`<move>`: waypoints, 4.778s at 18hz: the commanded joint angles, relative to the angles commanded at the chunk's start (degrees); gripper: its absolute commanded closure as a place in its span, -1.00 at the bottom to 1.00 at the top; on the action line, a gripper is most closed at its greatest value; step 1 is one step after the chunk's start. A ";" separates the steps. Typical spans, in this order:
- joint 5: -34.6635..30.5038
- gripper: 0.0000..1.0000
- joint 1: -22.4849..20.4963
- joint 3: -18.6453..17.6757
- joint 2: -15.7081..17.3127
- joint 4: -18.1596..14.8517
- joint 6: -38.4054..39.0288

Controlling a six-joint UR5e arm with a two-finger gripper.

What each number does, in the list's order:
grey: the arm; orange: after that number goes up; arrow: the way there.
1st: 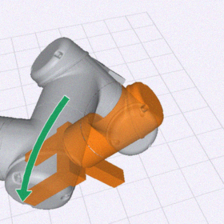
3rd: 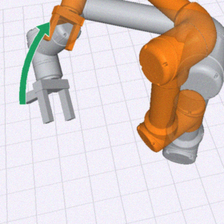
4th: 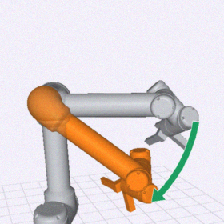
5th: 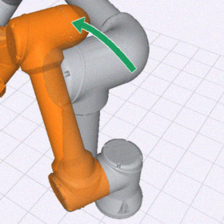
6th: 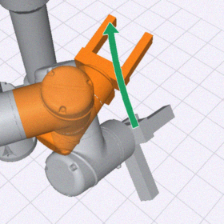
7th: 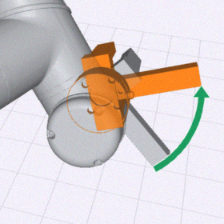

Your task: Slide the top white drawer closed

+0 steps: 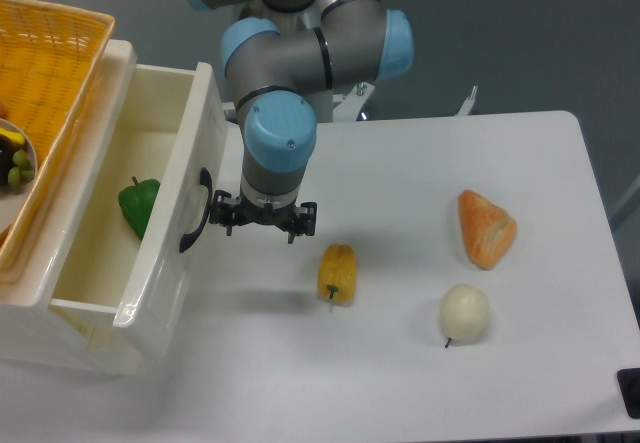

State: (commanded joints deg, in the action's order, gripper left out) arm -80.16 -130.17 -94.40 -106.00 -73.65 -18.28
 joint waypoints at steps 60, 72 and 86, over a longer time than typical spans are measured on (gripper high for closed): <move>-5.09 -1.00 -1.48 2.20 1.93 0.09 -1.65; -8.70 -1.00 -17.56 2.20 3.34 0.61 -23.80; -9.32 -1.00 -34.53 1.58 3.87 0.00 -49.20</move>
State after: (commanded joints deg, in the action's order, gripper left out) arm -89.47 -164.70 -92.81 -102.13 -73.65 -67.48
